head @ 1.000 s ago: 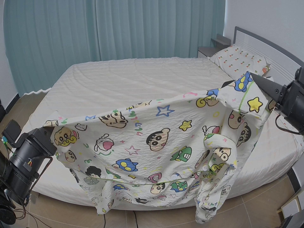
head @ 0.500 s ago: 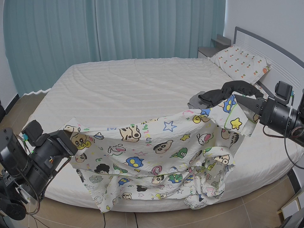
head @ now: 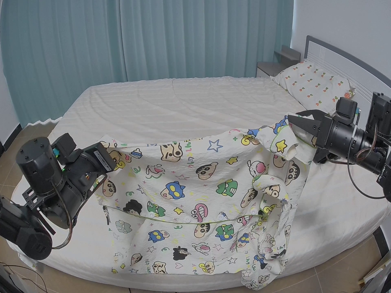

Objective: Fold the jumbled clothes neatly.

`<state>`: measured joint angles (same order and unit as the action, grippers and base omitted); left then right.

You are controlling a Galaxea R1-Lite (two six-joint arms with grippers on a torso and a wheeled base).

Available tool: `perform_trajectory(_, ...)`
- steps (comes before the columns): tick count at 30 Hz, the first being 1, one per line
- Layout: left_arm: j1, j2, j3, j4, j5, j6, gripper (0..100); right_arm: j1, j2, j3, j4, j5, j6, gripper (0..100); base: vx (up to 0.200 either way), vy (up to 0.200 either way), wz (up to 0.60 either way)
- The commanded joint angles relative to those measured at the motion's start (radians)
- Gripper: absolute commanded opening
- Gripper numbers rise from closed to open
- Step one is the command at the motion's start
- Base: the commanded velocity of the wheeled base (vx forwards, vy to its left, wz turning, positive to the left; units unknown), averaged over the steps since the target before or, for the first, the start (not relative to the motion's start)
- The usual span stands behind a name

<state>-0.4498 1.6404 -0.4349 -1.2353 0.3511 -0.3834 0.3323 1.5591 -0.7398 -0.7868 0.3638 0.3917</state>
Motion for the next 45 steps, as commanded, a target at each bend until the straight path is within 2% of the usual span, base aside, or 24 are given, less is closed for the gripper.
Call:
perform_trajectory(1,0.028,0.125,-0.067,0.0,-0.001,0.001,0,-0.012,0.084,-0.027,0.0,-0.002,-0.007,0,0.2,0.0,0.0)
perform_trajectory(6,0.043,0.246,-0.159,0.0,-0.055,0.001,0,-0.041,0.176,-0.036,-0.049,-0.002,-0.005,0,0.2,0.0,0.0)
perform_trajectory(12,0.082,0.415,-0.239,0.004,-0.055,0.005,0,-0.059,0.322,-0.038,-0.186,-0.006,-0.004,0,0.067,0.0,0.0)
perform_trajectory(20,0.115,0.578,-0.321,0.002,-0.055,0.009,0,-0.07,0.504,-0.081,-0.252,-0.006,0.004,0,0.0,0.0,0.0)
perform_trajectory(37,0.187,0.901,-0.628,0.048,-0.044,0.02,0,-0.098,0.866,-0.351,-0.253,-0.008,0.013,0,0.0,0.0,0.0)
perform_trajectory(38,0.191,0.912,-0.648,0.063,-0.044,0.02,0,-0.099,0.886,-0.368,-0.252,-0.008,0.021,100,0.0,0.0,0.0)
perform_trajectory(39,0.192,0.924,-0.67,0.077,-0.044,0.02,100,-0.099,0.904,-0.386,-0.25,-0.006,0.042,100,0.0,0.0,0.0)
perform_trajectory(40,0.194,0.927,-0.676,0.08,-0.043,0.02,100,-0.099,0.909,-0.392,-0.25,-0.006,0.05,100,0.0,0.0,0.0)
perform_trajectory(45,0.215,0.993,-0.789,0.106,-0.003,0.026,100,-0.102,0.978,-0.526,-0.246,-0.013,0.228,100,0.0,0.0,0.0)
